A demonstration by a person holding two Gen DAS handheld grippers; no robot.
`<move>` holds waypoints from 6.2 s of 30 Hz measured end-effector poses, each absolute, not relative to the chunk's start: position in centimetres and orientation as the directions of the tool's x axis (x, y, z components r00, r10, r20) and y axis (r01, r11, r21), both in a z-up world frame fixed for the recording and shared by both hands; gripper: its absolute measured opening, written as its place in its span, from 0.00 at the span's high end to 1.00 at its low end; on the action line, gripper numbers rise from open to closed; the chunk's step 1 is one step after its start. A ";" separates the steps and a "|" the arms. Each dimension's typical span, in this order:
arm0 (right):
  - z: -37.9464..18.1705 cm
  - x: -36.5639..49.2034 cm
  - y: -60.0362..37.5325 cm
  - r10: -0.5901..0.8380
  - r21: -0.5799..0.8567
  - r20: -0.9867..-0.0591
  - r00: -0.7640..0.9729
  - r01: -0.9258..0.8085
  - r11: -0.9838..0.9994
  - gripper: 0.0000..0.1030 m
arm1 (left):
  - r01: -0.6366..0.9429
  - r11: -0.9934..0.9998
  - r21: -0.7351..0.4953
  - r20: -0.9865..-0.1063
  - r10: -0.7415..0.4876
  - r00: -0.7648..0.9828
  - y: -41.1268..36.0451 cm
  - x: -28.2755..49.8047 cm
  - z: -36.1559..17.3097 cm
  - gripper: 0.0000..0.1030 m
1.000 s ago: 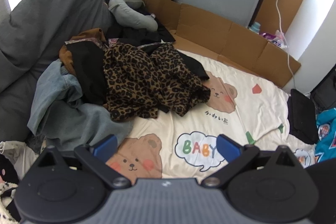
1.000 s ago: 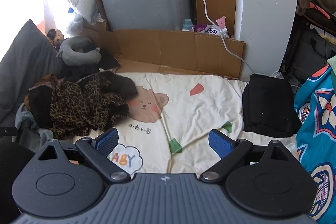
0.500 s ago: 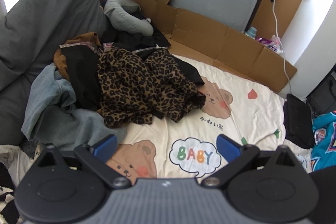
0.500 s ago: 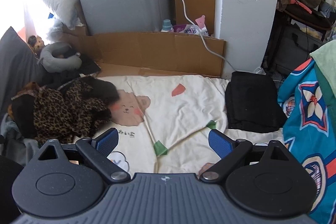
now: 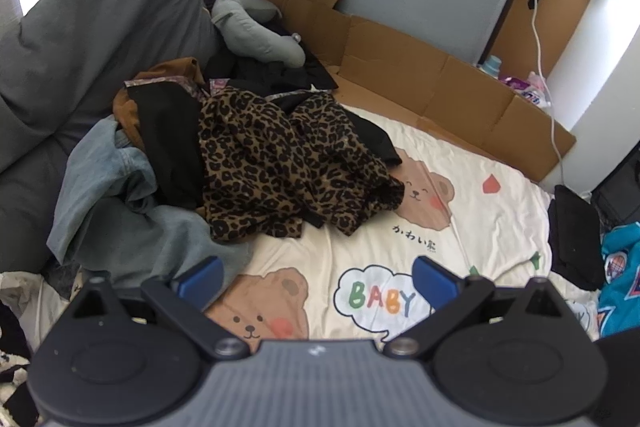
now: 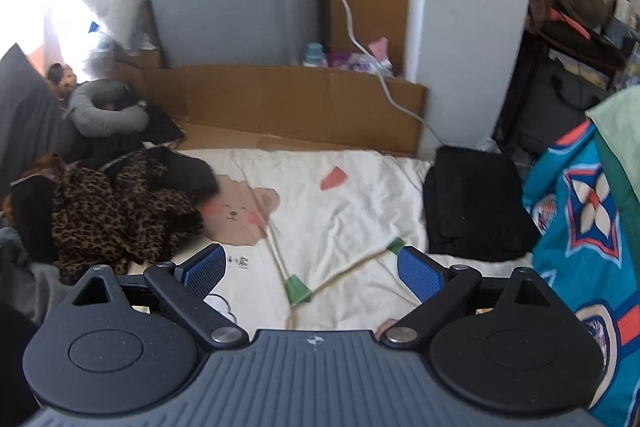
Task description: Fold clothes
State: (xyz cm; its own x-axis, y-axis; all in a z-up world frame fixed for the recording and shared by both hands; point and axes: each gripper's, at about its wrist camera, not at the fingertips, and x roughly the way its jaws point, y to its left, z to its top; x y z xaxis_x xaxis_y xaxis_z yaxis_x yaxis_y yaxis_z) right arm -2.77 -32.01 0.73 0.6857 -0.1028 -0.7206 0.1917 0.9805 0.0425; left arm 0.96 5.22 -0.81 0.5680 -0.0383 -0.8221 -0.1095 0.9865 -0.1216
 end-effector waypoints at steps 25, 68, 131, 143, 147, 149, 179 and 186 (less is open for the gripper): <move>-3.5 0.0 -32.2 0.018 0.156 -0.783 0.622 0.169 0.973 0.00 | -0.125 0.990 -0.064 -0.851 0.011 0.525 5.5 5.0 -2.5 0.01; -19.7 10.4 -27.7 0.226 0.298 -0.788 0.573 0.033 0.954 0.26 | -0.014 0.996 -0.091 -0.831 -0.068 0.552 5.0 16.2 -16.8 0.19; -33.4 15.4 -19.6 0.628 0.776 -0.620 0.470 0.250 0.579 0.36 | -0.079 0.816 -0.573 -0.741 -0.474 0.475 3.0 13.7 -29.6 0.98; -33.7 16.8 -18.4 0.635 0.777 -0.619 0.463 0.244 0.580 0.89 | -0.041 0.836 -0.546 -0.765 -0.479 0.432 2.7 12.7 -28.1 0.90; -33.5 16.8 -19.6 0.591 0.726 -0.673 0.445 0.243 0.644 0.91 | -0.012 0.867 -0.498 -0.782 -0.443 0.439 2.6 12.8 -27.4 0.84; -33.3 16.6 -20.7 0.566 0.694 -0.705 0.428 0.254 0.673 0.91 | 0.003 0.880 -0.475 -0.787 -0.427 0.446 2.6 12.8 -27.0 0.81; -28.3 18.1 -38.1 0.106 0.150 -0.961 0.257 0.158 0.976 0.92 | 0.101 0.971 -0.218 -0.790 -0.237 0.566 2.5 17.6 -25.6 0.26; -27.2 19.1 -40.9 0.025 0.071 -0.961 0.275 0.161 0.984 0.92 | 0.105 0.974 -0.201 -0.799 -0.225 0.557 1.5 20.0 -27.1 0.15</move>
